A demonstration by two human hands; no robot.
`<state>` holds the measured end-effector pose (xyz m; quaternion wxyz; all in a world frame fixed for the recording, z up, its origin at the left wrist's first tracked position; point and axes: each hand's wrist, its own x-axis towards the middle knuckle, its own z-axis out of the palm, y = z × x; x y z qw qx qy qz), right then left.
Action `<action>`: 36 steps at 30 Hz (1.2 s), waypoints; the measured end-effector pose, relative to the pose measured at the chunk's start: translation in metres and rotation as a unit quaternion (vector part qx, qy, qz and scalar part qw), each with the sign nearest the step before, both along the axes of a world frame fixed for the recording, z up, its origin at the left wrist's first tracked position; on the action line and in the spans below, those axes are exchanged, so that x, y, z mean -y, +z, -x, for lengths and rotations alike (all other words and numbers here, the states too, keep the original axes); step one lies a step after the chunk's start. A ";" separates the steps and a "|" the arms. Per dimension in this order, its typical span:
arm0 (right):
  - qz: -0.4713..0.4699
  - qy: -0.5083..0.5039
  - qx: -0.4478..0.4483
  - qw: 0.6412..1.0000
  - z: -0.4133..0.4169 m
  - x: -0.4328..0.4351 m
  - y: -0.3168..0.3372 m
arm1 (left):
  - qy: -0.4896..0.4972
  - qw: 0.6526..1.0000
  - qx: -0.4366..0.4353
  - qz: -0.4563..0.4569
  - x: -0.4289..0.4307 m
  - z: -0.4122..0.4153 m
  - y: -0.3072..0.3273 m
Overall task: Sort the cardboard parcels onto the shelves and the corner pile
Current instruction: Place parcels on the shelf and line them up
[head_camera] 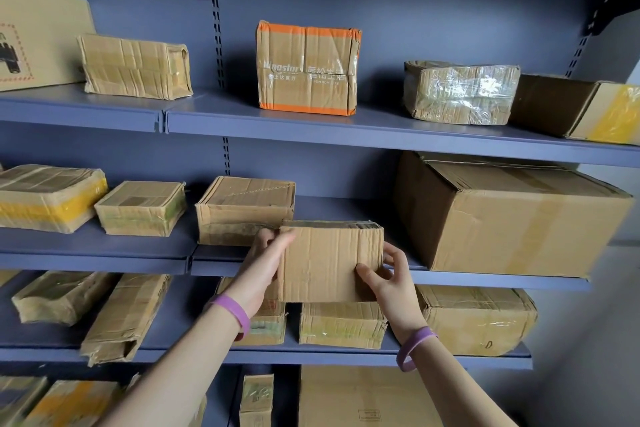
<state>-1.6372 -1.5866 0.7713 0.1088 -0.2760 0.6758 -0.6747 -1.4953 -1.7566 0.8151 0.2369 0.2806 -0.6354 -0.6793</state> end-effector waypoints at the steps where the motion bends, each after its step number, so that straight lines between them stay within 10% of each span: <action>1: 0.001 0.000 -0.011 1.000 0.000 0.000 -0.001 | 0.015 1.000 -0.003 -0.001 0.001 0.002 0.002; 36: 0.048 -0.001 0.013 0.999 0.002 -0.008 -0.001 | 0.065 0.994 -0.075 -0.044 -0.011 0.005 -0.006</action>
